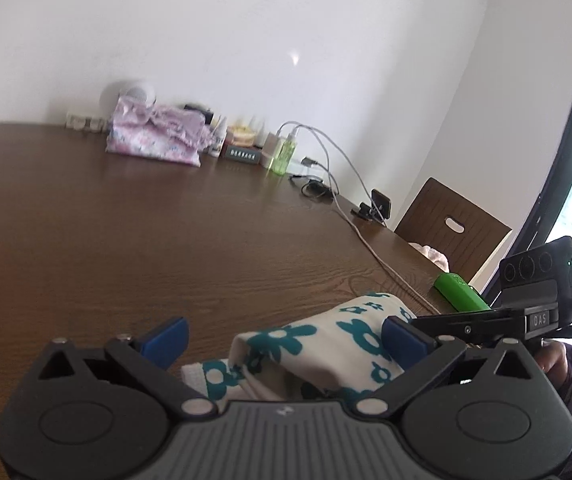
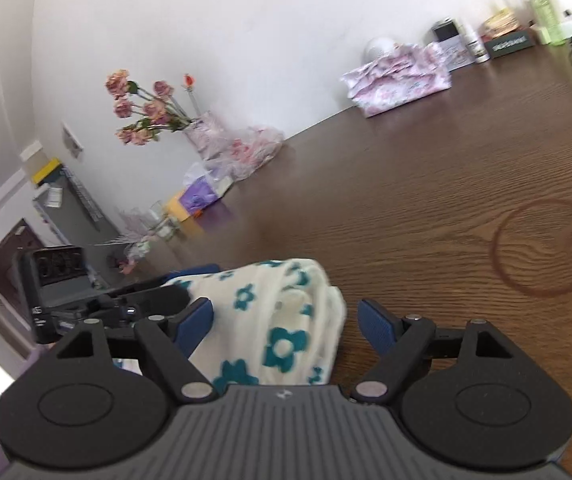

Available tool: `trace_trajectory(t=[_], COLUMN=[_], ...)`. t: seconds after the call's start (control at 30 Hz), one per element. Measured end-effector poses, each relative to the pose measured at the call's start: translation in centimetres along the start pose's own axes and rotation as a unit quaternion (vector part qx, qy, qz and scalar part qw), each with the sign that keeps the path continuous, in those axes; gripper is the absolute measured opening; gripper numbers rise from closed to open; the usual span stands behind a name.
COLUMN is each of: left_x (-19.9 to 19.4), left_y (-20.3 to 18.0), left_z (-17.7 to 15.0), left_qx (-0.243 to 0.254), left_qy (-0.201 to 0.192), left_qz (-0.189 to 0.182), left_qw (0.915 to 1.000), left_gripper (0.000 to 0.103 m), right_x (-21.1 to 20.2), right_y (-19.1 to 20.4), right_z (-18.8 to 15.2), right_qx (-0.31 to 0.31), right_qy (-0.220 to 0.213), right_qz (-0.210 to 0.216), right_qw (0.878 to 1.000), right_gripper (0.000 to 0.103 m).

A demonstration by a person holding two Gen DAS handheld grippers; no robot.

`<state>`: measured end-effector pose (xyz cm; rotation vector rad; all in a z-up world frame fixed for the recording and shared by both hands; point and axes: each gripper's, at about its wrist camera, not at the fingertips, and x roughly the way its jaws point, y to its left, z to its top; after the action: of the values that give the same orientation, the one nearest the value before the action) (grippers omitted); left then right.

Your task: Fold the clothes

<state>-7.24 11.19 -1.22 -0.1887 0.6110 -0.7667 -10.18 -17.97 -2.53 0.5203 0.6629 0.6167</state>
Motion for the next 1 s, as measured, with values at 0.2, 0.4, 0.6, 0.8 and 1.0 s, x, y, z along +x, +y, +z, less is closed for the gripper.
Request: trace_trajectory(t=[0.2, 0.4, 0.6, 0.8, 1.0], left_x=[1.5, 0.9, -1.6, -0.2, 1.1], left_y=[1.5, 0.6, -1.8, -0.3, 1.2], left_z=[0.5, 0.1, -0.1, 0.4, 0.4], left_qx=[-0.070, -0.109, 0.010, 0.041, -0.009], left_qy=[0.058, 0.077, 0.037, 0.065, 0.088], left_qz=[-0.002, -0.033, -0.043, -0.070, -0.080], left_qw=[0.9959, 0.9906, 0.9983, 0.9946, 0.9928], left_gripper=[0.100, 0.073, 0.090, 0.102, 0.093], right_x=[0.9, 1.8, -1.5, -2.8, -0.7], right_y=[-0.7, -1.3, -0.4, -0.2, 0.8], right_z=[0.1, 0.2, -0.3, 0.0, -0.2], right_qx=[0.041, 0.082, 0.037, -0.005, 0.002], right_qy=[0.020, 0.040, 0.007, -0.027, -0.008], right_qz=[0.025, 0.049, 0.031, 0.041, 0.000], right_qw=[0.999, 0.995, 0.999, 0.999, 1.000], right_gripper=[0.068, 0.052, 0.078, 0.097, 0.060])
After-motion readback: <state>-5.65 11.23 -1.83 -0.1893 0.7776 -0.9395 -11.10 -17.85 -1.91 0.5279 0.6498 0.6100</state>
